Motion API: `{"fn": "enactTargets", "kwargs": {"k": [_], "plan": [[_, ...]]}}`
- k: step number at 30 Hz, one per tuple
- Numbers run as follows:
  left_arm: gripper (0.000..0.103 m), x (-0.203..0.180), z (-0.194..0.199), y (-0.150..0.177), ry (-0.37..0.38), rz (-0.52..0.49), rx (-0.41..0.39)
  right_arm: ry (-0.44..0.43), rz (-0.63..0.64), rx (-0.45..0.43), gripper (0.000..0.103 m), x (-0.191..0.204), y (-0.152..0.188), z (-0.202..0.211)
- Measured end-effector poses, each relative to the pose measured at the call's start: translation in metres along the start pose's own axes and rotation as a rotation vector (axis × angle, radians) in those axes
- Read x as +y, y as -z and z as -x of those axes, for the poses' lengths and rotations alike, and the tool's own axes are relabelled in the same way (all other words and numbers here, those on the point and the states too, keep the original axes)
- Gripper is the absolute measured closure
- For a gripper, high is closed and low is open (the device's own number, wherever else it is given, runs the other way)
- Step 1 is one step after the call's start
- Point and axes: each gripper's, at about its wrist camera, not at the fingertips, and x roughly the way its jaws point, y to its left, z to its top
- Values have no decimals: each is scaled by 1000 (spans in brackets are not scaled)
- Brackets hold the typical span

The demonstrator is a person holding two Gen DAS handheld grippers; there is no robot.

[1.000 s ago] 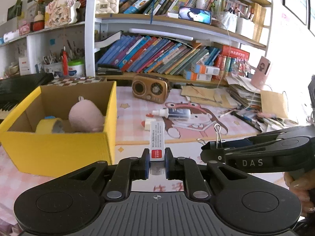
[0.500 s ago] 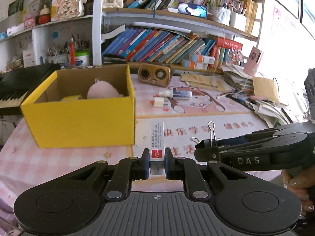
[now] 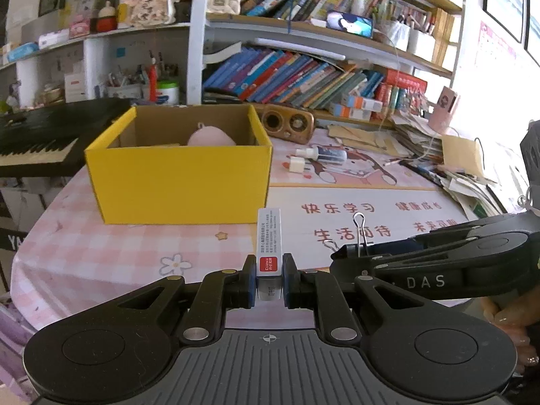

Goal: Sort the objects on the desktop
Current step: 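Lift the white-red box with the left tool while the right tool lifts the black binder clip, then carry the box and clip with both tools over the yellow box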

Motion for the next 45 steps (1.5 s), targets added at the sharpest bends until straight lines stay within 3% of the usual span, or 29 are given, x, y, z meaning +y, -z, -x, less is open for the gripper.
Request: {"fn": "enactTargets", "kwargs": {"k": [13,31,45], "plan": [[88,20,16,9,-14,30,-19,-13,27,9,63,27,2,-2],[88,57,26,14,-99,130,-35,-93,152,52,63,68,-17,-30],[88,77,6,-18,-157,134,-57,-142,187,7,63,65,-59,-57]]}}
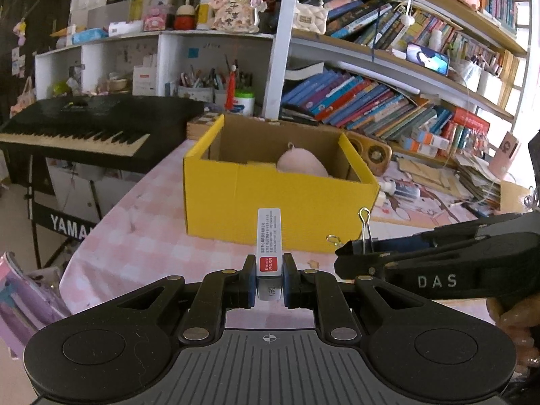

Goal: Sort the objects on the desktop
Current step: 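Carry the box and clip with both tools over the yellow box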

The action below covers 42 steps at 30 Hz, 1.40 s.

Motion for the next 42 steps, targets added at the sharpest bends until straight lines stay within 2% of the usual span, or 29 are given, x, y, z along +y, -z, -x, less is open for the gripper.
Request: {"fn": "enactTargets", "kwargs": {"k": [12,23,28,42], "plan": [[88,-10,-43,-54,5,-39,-66,10,-3,-102,63,-38,-58,-5],[88,-22,-84,-88,-14,-67,-90,5,-7,-125,63,-79,-92,-27],[88,-23,-107,-95,-18,-53,-57,0,12,-103,63,-92,-99,-44],[89,-41,-179,-98,-16,-117,95,17,129,-57,63,-124,-115,-83]]}}
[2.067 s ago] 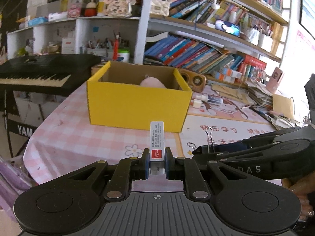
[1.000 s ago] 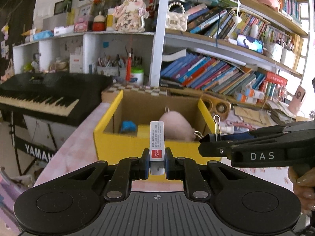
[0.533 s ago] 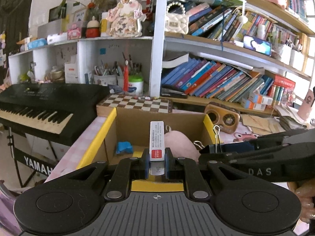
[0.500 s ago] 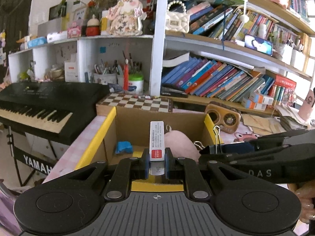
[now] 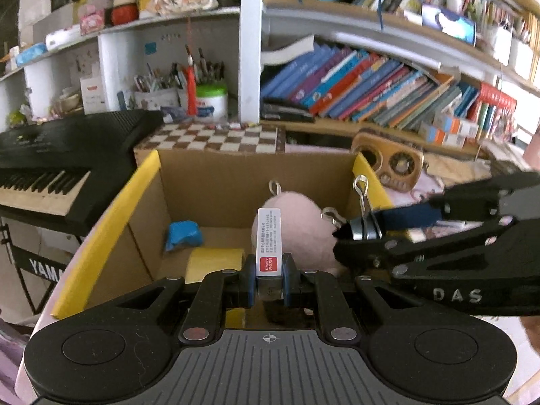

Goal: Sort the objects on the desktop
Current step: 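Carry the box and clip with both tools over the yellow box, then open both tools to drop the box and clip into the yellow box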

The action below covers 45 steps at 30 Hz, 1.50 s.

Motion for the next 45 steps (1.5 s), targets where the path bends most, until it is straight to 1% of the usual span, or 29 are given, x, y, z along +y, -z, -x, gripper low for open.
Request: {"fn": "enactTargets", "kwargs": {"k": [5,7,11,14,16,20,21,22,23,24,25,29,31,34,35,41,42,44,45], "plan": [[89,-2,-14,6,-16,-29,62,-13,29,9,63,-5,-3,-9],[88,-1,-20,9,-31,-22,89,-25,36,17,63,-6,-4,-13],[87,1,-23,9,-32,-13,105,-43,55,31,63,-7,-5,-20],[80,6,-20,8,-27,21,90,-47,69,34,63,-7,-6,-23],[73,7,-17,7,-40,33,79,-48,83,33,63,-7,-7,-25],[68,10,-3,8,-57,67,25,-49,106,34,63,-8,-8,-27],[65,11,1,8,-64,79,9,-52,112,36,63,-8,-9,-28],[59,12,5,8,-69,87,-4,-55,120,38,63,-7,-9,-29],[55,13,9,9,-76,96,-20,-59,128,42,63,-6,-9,-30],[48,14,13,9,-87,101,-33,-66,133,49,63,-6,-10,-33],[46,15,18,10,-93,106,-50,-72,136,56,63,-5,-10,-35],[43,17,34,12,-111,122,-92,-106,169,96,63,1,-12,-48],[41,17,39,14,-121,123,-105,-77,196,98,63,3,-14,-51],[39,15,46,17,-129,121,-114,-88,194,103,74,-1,-18,-54],[39,15,47,18,-133,118,-115,-100,182,112,75,-2,-20,-55],[39,19,58,24,-150,128,-124,-94,163,108,74,3,-25,-59],[39,20,60,25,-154,130,-124,-93,157,105,73,4,-25,-59],[36,23,64,28,-158,136,-127,-87,146,96,71,6,-24,-56],[33,25,66,29,-159,141,-129,-83,139,90,67,6,-23,-55]]}}
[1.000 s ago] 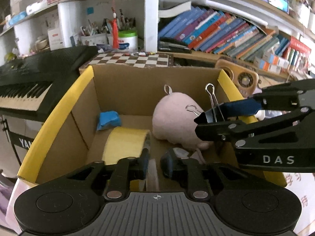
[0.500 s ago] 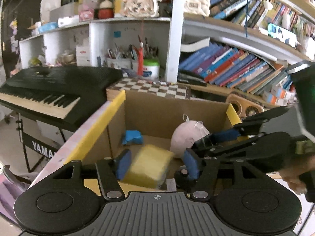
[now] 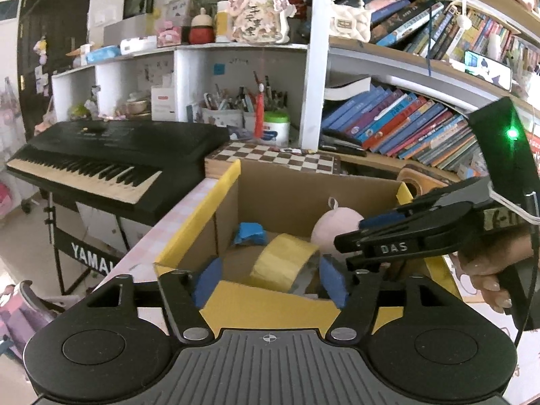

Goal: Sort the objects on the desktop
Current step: 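Open both tools to drop the box and clip into the yellow box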

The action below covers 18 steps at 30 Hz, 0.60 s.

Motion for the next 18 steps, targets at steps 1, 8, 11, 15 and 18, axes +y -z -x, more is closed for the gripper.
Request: {"fn": "enactTargets", "kwargs": {"k": [1,8,11,15,18], "plan": [[32,2,2,0,-1,5,-4,4,-11,-9,64,1,1,3],[21,10,19,6,20,33,-41,41,-86,-83,55,10,8,32],[21,10,23,7,42,18,-49,73,-122,-113,53,14,14,48],[20,11,31,9,68,19,-68,134,-188,-153,52,17,24,70],[20,13,38,14,86,21,-74,185,-215,-181,52,22,32,86]]}}
